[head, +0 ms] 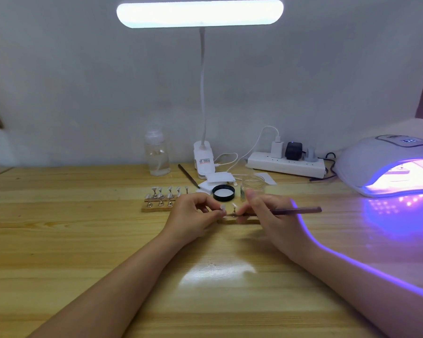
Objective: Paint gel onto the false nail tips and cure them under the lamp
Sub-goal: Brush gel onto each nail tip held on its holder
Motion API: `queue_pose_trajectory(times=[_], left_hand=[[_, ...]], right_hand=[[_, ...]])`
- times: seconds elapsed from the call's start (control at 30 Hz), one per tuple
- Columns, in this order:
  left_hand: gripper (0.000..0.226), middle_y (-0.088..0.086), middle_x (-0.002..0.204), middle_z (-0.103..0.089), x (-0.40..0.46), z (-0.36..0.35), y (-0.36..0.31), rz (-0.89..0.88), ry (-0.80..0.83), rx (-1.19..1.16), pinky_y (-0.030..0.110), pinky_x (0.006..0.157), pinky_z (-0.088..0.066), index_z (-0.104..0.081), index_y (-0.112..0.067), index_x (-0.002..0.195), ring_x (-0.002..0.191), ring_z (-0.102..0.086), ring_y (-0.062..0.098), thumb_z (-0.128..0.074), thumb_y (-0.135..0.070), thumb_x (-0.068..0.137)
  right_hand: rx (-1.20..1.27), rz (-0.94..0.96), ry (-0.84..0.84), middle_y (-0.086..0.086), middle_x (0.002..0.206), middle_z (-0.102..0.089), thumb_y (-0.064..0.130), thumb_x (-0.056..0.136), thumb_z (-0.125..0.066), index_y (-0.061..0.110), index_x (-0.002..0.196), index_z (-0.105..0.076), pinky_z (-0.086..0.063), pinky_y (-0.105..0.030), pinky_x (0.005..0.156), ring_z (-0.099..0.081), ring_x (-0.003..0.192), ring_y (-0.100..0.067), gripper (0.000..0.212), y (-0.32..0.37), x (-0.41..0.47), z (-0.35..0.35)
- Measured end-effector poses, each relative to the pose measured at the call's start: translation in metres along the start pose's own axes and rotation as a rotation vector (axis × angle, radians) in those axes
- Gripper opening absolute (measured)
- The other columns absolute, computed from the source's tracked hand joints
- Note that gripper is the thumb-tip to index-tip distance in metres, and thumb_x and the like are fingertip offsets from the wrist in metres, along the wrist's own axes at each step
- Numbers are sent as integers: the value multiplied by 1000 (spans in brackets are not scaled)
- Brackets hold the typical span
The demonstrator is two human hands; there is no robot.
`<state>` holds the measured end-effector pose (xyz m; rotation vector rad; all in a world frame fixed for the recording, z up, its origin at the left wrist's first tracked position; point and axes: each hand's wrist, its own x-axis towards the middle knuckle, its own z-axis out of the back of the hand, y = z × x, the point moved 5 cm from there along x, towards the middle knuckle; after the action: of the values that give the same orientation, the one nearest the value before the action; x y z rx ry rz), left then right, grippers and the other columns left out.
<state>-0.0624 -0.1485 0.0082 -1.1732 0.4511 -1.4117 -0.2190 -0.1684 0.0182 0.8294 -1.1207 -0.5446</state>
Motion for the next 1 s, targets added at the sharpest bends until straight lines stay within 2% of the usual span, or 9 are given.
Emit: queue_pose_trajectory(times=[0.07, 0.23, 0.33, 0.47, 0.57, 0.63, 0.8, 0.9, 1.0], left_hand=[[24, -17, 53, -57, 0, 0, 0, 3, 3, 0, 8, 55, -35, -64, -25, 58, 55, -43, 1, -76, -7, 70], [25, -13, 56, -58, 0, 0, 1, 5, 4, -27, 19, 59, -36, -64, -24, 58, 57, -41, 8, -76, -6, 70], [26, -19, 48, -56, 0, 0, 1, 7, 3, -24, 15, 56, -35, -64, -24, 57, 54, -40, 6, -76, -5, 70], [26, -18, 47, -55, 1, 0, 2, -2, -14, -27, 11, 55, -34, -64, -25, 56, 55, -39, 4, -76, -5, 69], [28, -23, 46, -54, 1, 0, 1, -12, -11, -22, 8, 53, -32, -63, -26, 56, 55, -38, 4, -76, -5, 69], [28, -23, 46, -54, 0, 0, 2, -17, -14, -15, 8, 53, -32, -63, -26, 56, 55, -38, 4, -76, -5, 70], [26, -20, 48, -54, 1, 0, 3, -6, -17, -15, 13, 57, -34, -65, -25, 56, 57, -39, 5, -78, -6, 68], [27, -16, 56, -54, 1, 0, 2, -7, -18, 0, 13, 58, -34, -63, -25, 56, 60, -40, 6, -78, -6, 67], [25, -16, 55, -54, 0, 1, 1, -1, -14, -2, 13, 58, -34, -64, -24, 56, 60, -40, 6, -78, -7, 68]], right_hand=[[23, 13, -16, 7, 59, -68, 41, 82, -47, 19, 64, -69, -52, -16, 62, -67, 59, -7, 36, 1, -1, 1], [-100, 24, -15, 3, 68, -70, 46, 83, -45, 20, 68, -70, -53, -24, 72, -67, 71, -8, 38, -3, 2, 3], [-30, -1, 13, 0, 62, -69, 44, 83, -46, 21, 62, -69, -54, -22, 68, -67, 63, -10, 38, -2, 0, 0], [-183, 58, -22, 14, 73, -69, 45, 86, -43, 27, 68, -67, -48, -17, 72, -63, 75, -1, 35, 0, 2, 3], [-127, 34, 15, 9, 65, -69, 46, 87, -45, 28, 62, -67, -52, -22, 69, -66, 65, -5, 38, -2, 1, 0], [-118, 45, 20, 6, 60, -68, 43, 91, -48, 26, 59, -67, -53, -25, 65, -65, 60, -6, 41, -2, -1, 0], [-331, 133, -26, 15, 72, -67, 41, 90, -45, 23, 66, -68, -46, -22, 74, -62, 75, 0, 37, 1, 1, 3], [-202, 69, 32, 6, 61, -67, 38, 89, -47, 30, 59, -65, -53, -30, 68, -64, 62, -5, 35, 0, 0, -1], [-240, 124, -5, 10, 67, -67, 44, 89, -45, 26, 61, -66, -50, -23, 70, -63, 67, -2, 39, 2, 0, 2]])
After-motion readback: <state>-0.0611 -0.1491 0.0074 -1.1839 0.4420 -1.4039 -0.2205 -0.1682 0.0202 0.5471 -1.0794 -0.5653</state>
